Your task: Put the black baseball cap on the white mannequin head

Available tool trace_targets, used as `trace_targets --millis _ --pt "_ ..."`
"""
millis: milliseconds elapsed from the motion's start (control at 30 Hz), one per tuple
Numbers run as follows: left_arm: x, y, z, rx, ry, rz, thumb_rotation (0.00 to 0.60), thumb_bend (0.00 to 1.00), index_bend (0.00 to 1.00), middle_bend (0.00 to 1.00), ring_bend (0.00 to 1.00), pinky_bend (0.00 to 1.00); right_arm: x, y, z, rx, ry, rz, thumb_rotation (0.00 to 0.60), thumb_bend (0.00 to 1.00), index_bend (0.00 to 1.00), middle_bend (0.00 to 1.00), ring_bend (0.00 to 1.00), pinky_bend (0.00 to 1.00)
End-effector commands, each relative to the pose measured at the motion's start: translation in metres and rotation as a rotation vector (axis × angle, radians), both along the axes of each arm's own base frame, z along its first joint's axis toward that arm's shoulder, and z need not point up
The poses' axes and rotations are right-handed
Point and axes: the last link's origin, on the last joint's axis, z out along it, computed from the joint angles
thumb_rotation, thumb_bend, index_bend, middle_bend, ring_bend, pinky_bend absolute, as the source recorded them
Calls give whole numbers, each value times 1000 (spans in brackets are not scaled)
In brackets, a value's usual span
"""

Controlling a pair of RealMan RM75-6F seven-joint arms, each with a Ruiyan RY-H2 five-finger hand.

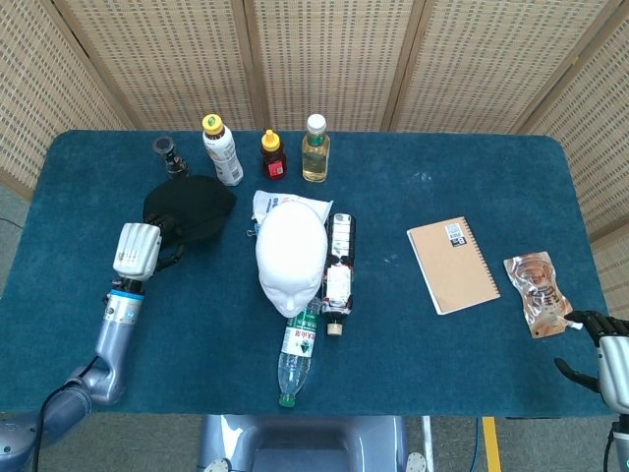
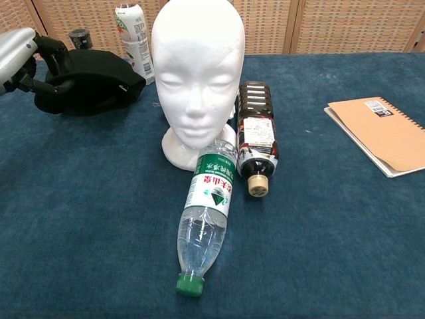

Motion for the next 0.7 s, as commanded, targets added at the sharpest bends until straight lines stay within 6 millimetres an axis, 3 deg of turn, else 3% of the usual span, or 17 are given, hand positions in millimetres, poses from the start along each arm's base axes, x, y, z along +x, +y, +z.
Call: trace_targets --millis 33,400,700 --pt "2 -5 12 19 -9 -47 600 748 865 573 490 789 0 0 0 -1 -1 3 600 89 339 382 409 345" --pt "35 -9 57 172 2 -211 600 766 874 584 493 789 1 0 0 0 -5 9 600 89 339 382 410 342" --pt "72 -4 72 218 4 -304 600 765 874 587 495 789 1 0 0 -1 -7 9 600 90 339 382 411 341"
